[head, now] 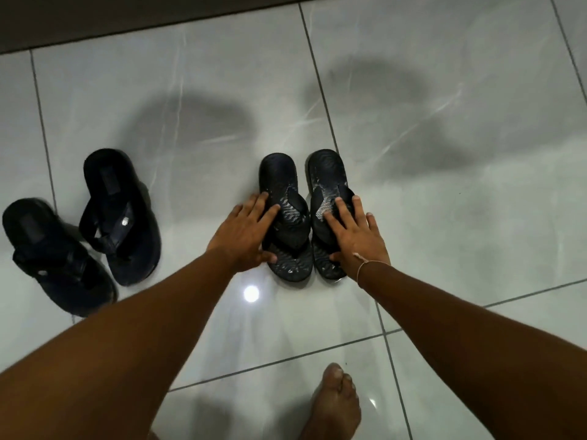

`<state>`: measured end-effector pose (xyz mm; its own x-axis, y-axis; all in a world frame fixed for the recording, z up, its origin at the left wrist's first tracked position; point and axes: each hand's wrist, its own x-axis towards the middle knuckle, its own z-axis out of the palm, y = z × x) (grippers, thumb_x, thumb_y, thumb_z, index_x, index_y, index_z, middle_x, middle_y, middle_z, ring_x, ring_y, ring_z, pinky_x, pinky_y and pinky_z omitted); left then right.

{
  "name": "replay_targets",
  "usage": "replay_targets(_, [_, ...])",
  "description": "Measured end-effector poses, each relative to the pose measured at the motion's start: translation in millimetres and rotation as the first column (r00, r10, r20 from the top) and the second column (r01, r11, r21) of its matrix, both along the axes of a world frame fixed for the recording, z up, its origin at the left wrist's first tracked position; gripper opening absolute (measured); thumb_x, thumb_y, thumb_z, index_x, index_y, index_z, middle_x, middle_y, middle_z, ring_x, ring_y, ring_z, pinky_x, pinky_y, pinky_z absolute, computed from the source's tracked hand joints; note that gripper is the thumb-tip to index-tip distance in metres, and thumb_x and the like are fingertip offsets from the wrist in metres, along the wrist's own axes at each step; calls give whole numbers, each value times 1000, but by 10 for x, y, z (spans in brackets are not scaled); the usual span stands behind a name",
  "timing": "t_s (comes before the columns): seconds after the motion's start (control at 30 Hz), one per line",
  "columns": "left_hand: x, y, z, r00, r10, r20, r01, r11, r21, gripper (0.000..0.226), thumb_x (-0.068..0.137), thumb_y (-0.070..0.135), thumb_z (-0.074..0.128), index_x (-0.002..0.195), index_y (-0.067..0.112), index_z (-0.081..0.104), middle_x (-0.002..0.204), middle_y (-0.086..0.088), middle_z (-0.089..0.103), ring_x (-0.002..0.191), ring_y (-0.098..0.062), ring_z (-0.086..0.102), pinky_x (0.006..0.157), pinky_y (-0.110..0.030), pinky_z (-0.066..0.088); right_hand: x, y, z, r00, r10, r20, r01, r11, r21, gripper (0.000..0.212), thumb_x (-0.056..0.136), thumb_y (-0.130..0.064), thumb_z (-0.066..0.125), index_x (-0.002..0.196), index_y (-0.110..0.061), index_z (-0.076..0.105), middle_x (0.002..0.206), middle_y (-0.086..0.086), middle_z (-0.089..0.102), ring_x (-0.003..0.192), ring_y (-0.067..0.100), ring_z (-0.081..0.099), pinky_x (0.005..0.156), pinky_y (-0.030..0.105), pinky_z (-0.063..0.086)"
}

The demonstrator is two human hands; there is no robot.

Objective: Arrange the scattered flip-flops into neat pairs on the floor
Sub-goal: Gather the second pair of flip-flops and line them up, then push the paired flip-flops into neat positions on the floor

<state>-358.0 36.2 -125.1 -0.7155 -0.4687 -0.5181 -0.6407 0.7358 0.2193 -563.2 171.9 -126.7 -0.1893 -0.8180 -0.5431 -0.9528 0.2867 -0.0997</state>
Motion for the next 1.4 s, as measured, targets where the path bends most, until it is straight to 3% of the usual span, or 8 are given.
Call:
replay_targets(0.17, [-520, 395, -82, 996, 66, -68, -66, 998, 0, 100, 78, 48, 72, 153, 18, 12, 163, -15, -3, 149, -35, 0, 121, -46, 16, -322, 182, -35, 997, -2, -71, 2, 1000, -2, 99, 80, -37, 73, 154, -32, 7, 165, 2, -6, 149, 34, -14, 121, 55, 8])
replay_targets(0.53, [-1703, 779, -223, 985, 34, -171, -48, 996, -76, 97, 75, 61, 67, 150, 22, 21, 160, -12, 13, 148, -34, 7, 120, -51, 13, -1563, 482, 59, 980, -3, -199, 19, 997, 76, 100, 80, -38, 72, 153, -35, 3, 165, 2, -8, 150, 32, -12, 121, 56, 5])
replay_targets(0.73, [-1806, 883, -245, 986, 59, -158, -80, 989, -126, 97, 73, 66, 66, 149, 23, 24, 160, -12, 17, 147, -35, 9, 119, -56, 11, -1713, 523, 15, 985, -5, -172, 18, 997, 70, 102, 78, -38, 75, 153, -36, 6, 165, 1, -6, 150, 32, -11, 120, 57, 6])
replay_targets(1.0, [-1887, 970, -200, 992, 74, -105, -89, 985, -149, 102, 74, 74, 58, 152, 24, 16, 162, -13, 10, 148, -39, 0, 118, -60, 4, -1748, 510, 62, 964, 55, -260, -32, 995, 93, 100, 79, -39, 73, 153, -35, 5, 165, 5, -4, 150, 35, -9, 117, 64, -2])
replay_targets(1.13, [-1652, 1011, -87, 953, 150, -263, -183, 977, -108, 96, 80, 71, 47, 153, 25, 4, 163, -16, 2, 149, -38, -3, 117, -56, -8, -1422, 521, 263, 966, -78, -245, 76, 997, -18, 94, 86, -29, 65, 155, -26, 0, 165, 8, -7, 149, 35, -13, 112, 63, -13])
replay_targets(1.2, [-1283, 980, 43, 934, 165, -318, -200, 976, -81, 89, 84, 65, 42, 154, 23, 5, 163, -16, 4, 149, -37, -3, 119, -56, -5, -1052, 548, 412, 971, -163, -176, 147, 984, -100, 89, 87, -25, 63, 155, -20, 5, 165, 9, -3, 150, 33, -10, 115, 61, -10])
replay_targets(1.33, [-16, 582, 264, 933, 268, -240, -285, 958, -40, 86, 88, 58, 43, 153, 18, 4, 163, -13, 1, 150, -32, -6, 121, -54, 6, -56, 348, 588, 993, -120, 0, 117, 971, -210, 84, 85, -23, 68, 153, -12, 20, 163, 13, 13, 151, 33, 6, 119, 58, 8])
replay_targets(1.4, [757, 222, 363, 910, 371, -185, -392, 916, -91, 86, 87, 52, 49, 153, 12, 10, 163, -16, 8, 150, -34, 2, 121, -51, 7, 515, 13, 544, 994, -70, 84, 85, 978, -188, 88, 86, -29, 67, 154, -15, 14, 164, 8, 6, 151, 29, 3, 121, 51, 6])
